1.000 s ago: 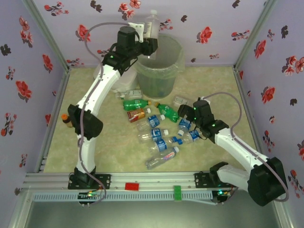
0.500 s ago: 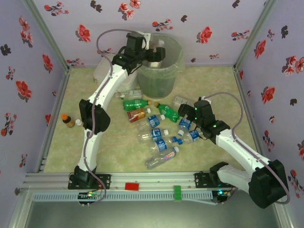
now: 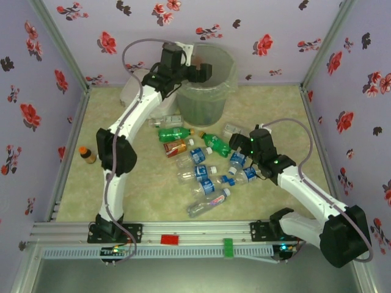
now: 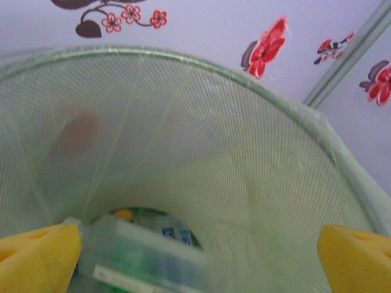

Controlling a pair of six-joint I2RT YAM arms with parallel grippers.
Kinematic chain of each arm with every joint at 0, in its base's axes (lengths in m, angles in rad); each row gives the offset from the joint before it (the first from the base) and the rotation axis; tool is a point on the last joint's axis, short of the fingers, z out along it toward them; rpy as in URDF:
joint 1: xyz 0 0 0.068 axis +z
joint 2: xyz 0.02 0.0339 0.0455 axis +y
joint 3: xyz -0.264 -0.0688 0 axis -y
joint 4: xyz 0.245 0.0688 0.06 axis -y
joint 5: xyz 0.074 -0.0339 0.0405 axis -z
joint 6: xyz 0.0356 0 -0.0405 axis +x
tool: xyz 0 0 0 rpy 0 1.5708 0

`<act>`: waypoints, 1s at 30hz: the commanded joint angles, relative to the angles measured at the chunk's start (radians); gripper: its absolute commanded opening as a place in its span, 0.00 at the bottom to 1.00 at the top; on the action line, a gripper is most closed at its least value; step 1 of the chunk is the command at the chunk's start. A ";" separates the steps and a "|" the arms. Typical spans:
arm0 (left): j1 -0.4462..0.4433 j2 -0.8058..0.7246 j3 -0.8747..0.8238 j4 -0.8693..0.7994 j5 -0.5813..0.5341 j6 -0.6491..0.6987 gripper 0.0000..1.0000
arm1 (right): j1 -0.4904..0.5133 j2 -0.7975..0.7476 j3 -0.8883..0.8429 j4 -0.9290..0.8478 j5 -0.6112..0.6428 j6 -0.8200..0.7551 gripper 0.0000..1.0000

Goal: Put the plastic bottles in the bin

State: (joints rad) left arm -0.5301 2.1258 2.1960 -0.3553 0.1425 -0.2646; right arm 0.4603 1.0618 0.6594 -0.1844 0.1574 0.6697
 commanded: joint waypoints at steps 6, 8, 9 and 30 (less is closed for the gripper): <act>-0.018 -0.427 -0.562 0.375 -0.075 0.064 1.00 | -0.001 -0.008 0.061 -0.139 0.086 0.014 1.00; -0.015 -0.515 -0.680 0.422 -0.094 0.066 1.00 | -0.002 -0.010 0.070 -0.186 0.102 0.029 1.00; -0.014 -0.555 -0.738 0.439 -0.112 0.059 1.00 | -0.001 -0.014 0.069 -0.208 0.115 0.043 1.00; 0.005 -0.927 -1.616 0.680 -0.371 -0.382 1.00 | 0.001 -0.046 -0.114 -0.291 -0.006 0.463 1.00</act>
State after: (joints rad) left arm -0.5316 1.1748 0.5964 0.2153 -0.1837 -0.5430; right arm 0.4603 1.0061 0.5842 -0.5312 0.1829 1.0126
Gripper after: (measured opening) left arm 0.998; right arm 0.996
